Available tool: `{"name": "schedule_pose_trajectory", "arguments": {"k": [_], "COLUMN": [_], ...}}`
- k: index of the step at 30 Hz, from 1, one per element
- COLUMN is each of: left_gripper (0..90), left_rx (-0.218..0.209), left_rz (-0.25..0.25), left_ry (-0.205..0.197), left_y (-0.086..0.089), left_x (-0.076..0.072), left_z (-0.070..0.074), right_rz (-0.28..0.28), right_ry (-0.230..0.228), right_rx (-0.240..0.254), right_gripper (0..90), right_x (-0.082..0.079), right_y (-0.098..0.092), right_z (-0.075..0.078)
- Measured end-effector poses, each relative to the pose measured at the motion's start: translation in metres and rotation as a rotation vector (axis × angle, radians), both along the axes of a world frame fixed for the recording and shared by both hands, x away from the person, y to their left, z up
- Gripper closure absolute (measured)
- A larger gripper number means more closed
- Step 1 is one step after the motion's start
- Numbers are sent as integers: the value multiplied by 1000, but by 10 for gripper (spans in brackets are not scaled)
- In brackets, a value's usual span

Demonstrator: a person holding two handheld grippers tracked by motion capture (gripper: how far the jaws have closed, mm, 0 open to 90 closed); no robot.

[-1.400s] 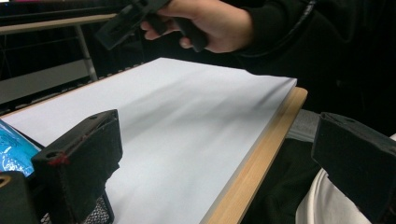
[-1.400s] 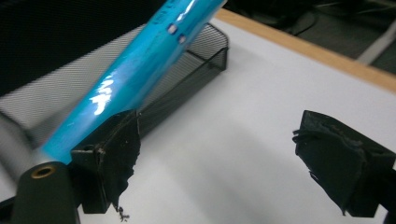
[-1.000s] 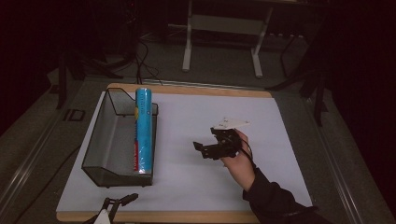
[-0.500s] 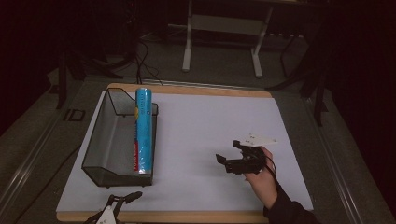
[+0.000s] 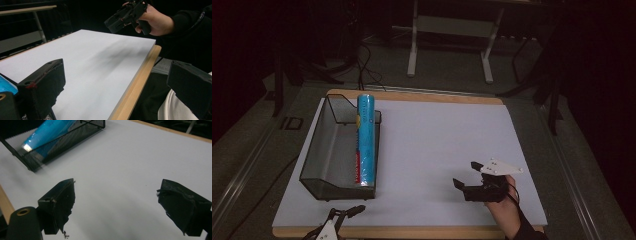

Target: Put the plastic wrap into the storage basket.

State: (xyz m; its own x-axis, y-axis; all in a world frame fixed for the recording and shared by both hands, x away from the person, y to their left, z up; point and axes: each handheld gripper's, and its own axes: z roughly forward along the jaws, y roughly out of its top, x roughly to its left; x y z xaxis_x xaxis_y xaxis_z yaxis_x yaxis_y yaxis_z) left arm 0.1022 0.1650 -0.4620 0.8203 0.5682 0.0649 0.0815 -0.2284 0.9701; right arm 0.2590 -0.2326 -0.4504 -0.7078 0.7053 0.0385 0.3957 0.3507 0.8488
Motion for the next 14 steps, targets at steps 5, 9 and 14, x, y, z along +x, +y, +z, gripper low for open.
{"name": "schedule_pose_trajectory", "arguments": {"k": [5,9,14], "left_gripper": [26,26,26], "left_rx": [2,-2,-1], "left_rz": [-4,-7,-6], "left_ry": [1,0,-2], "left_y": [0,-1,0], "left_x": [1,0,0], "left_z": [0,0,1], "right_rz": [-7,-13,-12], "right_ry": [-27,-21,-31], "right_rx": [-20,2,0], "right_gripper": [138,138,138], "right_x": [-4,-3,-2], "right_y": [-7,-10,-9], "right_z": [-7,-12,-13]}}
